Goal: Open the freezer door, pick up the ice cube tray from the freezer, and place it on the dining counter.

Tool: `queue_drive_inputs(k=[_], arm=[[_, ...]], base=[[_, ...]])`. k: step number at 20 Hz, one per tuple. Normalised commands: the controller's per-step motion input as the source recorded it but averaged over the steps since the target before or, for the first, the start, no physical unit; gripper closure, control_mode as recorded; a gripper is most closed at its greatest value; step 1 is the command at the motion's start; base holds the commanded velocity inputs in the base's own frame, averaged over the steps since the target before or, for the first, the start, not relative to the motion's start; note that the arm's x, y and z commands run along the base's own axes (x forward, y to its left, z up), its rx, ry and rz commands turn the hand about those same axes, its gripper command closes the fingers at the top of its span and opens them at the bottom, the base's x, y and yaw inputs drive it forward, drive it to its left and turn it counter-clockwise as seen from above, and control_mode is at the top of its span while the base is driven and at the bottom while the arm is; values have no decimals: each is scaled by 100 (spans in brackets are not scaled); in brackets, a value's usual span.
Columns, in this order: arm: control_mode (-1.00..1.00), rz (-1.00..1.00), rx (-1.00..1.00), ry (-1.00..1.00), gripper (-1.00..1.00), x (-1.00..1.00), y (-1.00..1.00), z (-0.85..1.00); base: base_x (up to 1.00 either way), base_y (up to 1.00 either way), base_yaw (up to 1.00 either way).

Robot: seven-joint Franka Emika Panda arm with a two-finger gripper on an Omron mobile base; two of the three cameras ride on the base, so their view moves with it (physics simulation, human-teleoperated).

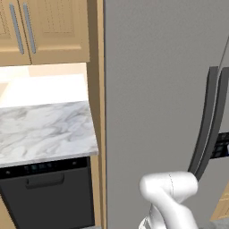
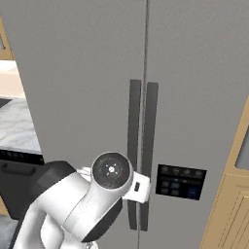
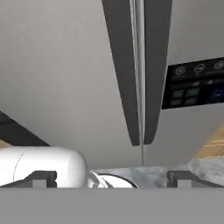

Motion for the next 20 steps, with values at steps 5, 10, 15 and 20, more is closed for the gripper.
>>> queue_drive_inputs(k=[5, 10, 15, 20], arm=[[-100, 3, 0, -46, -100, -9, -28, 0], [-100, 0, 0, -43, -100, -13, -32, 1], [-100, 1, 0, -38, -100, -1, -14, 0], [-100, 0, 0, -27, -100, 30, 0, 0]], base=[[0, 0, 0], [0, 0, 0], [0, 0, 0], [0, 0, 0]])
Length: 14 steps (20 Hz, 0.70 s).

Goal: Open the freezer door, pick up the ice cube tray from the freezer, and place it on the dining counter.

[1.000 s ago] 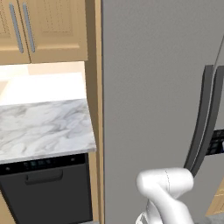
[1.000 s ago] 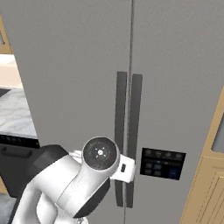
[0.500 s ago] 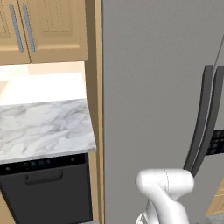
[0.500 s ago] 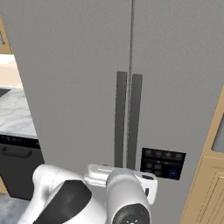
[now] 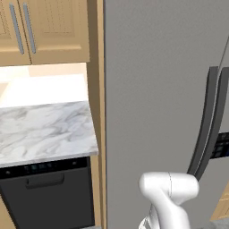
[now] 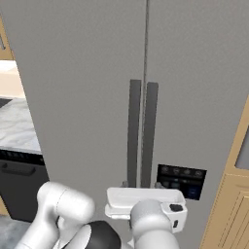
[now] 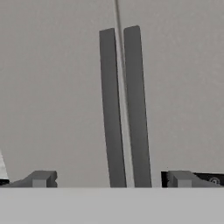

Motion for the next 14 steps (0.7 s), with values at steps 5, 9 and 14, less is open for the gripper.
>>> queue_drive_inputs(k=[5, 9, 14], arm=[[-100, 0, 1, -12, -100, 66, 0, 0], [-100, 2, 5, -5, -100, 70, -3, 0], [-100, 3, 6, -2, -100, 41, -30, -1]], base=[[0, 0, 0], [0, 0, 0], [0, 0, 0]])
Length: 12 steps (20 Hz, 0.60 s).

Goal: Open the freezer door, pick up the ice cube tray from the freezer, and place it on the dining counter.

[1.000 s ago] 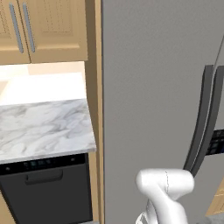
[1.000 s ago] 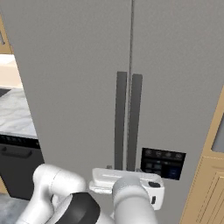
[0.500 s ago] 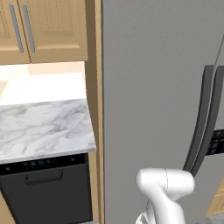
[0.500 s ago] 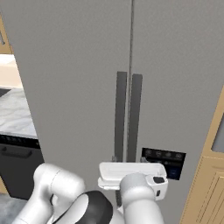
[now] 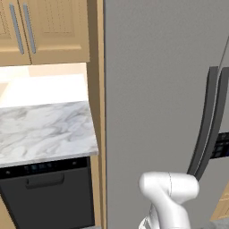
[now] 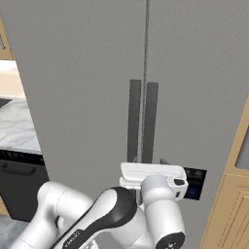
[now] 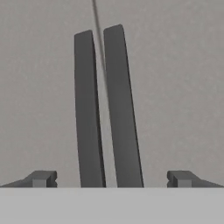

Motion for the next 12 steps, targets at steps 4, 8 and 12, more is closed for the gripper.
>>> queue_drive_inputs(k=[4, 8, 12], arm=[[-100, 1, 2, -1, -100, 21, -11, -9], [-100, 0, 0, 0, -100, 15, 2, -1], [-100, 0, 0, 0, -100, 30, 5, -1]], base=[[0, 0, 0], [0, 0, 0], [0, 0, 0]])
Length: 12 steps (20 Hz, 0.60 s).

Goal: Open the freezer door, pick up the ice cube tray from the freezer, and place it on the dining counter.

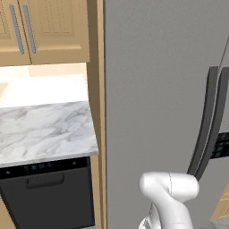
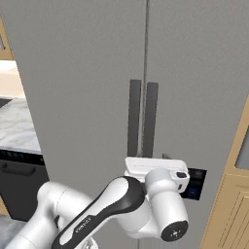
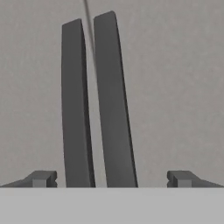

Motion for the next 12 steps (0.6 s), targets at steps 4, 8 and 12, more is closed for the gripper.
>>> queue_drive_inputs(k=[4, 8, 12], arm=[[-100, 0, 0, 0, -100, 33, 6, -1], [-100, 0, 0, 0, -100, 33, 1, -1], [-100, 0, 0, 0, -100, 32, 0, -3]], base=[[0, 0, 0], [0, 0, 0], [0, 0, 0]])
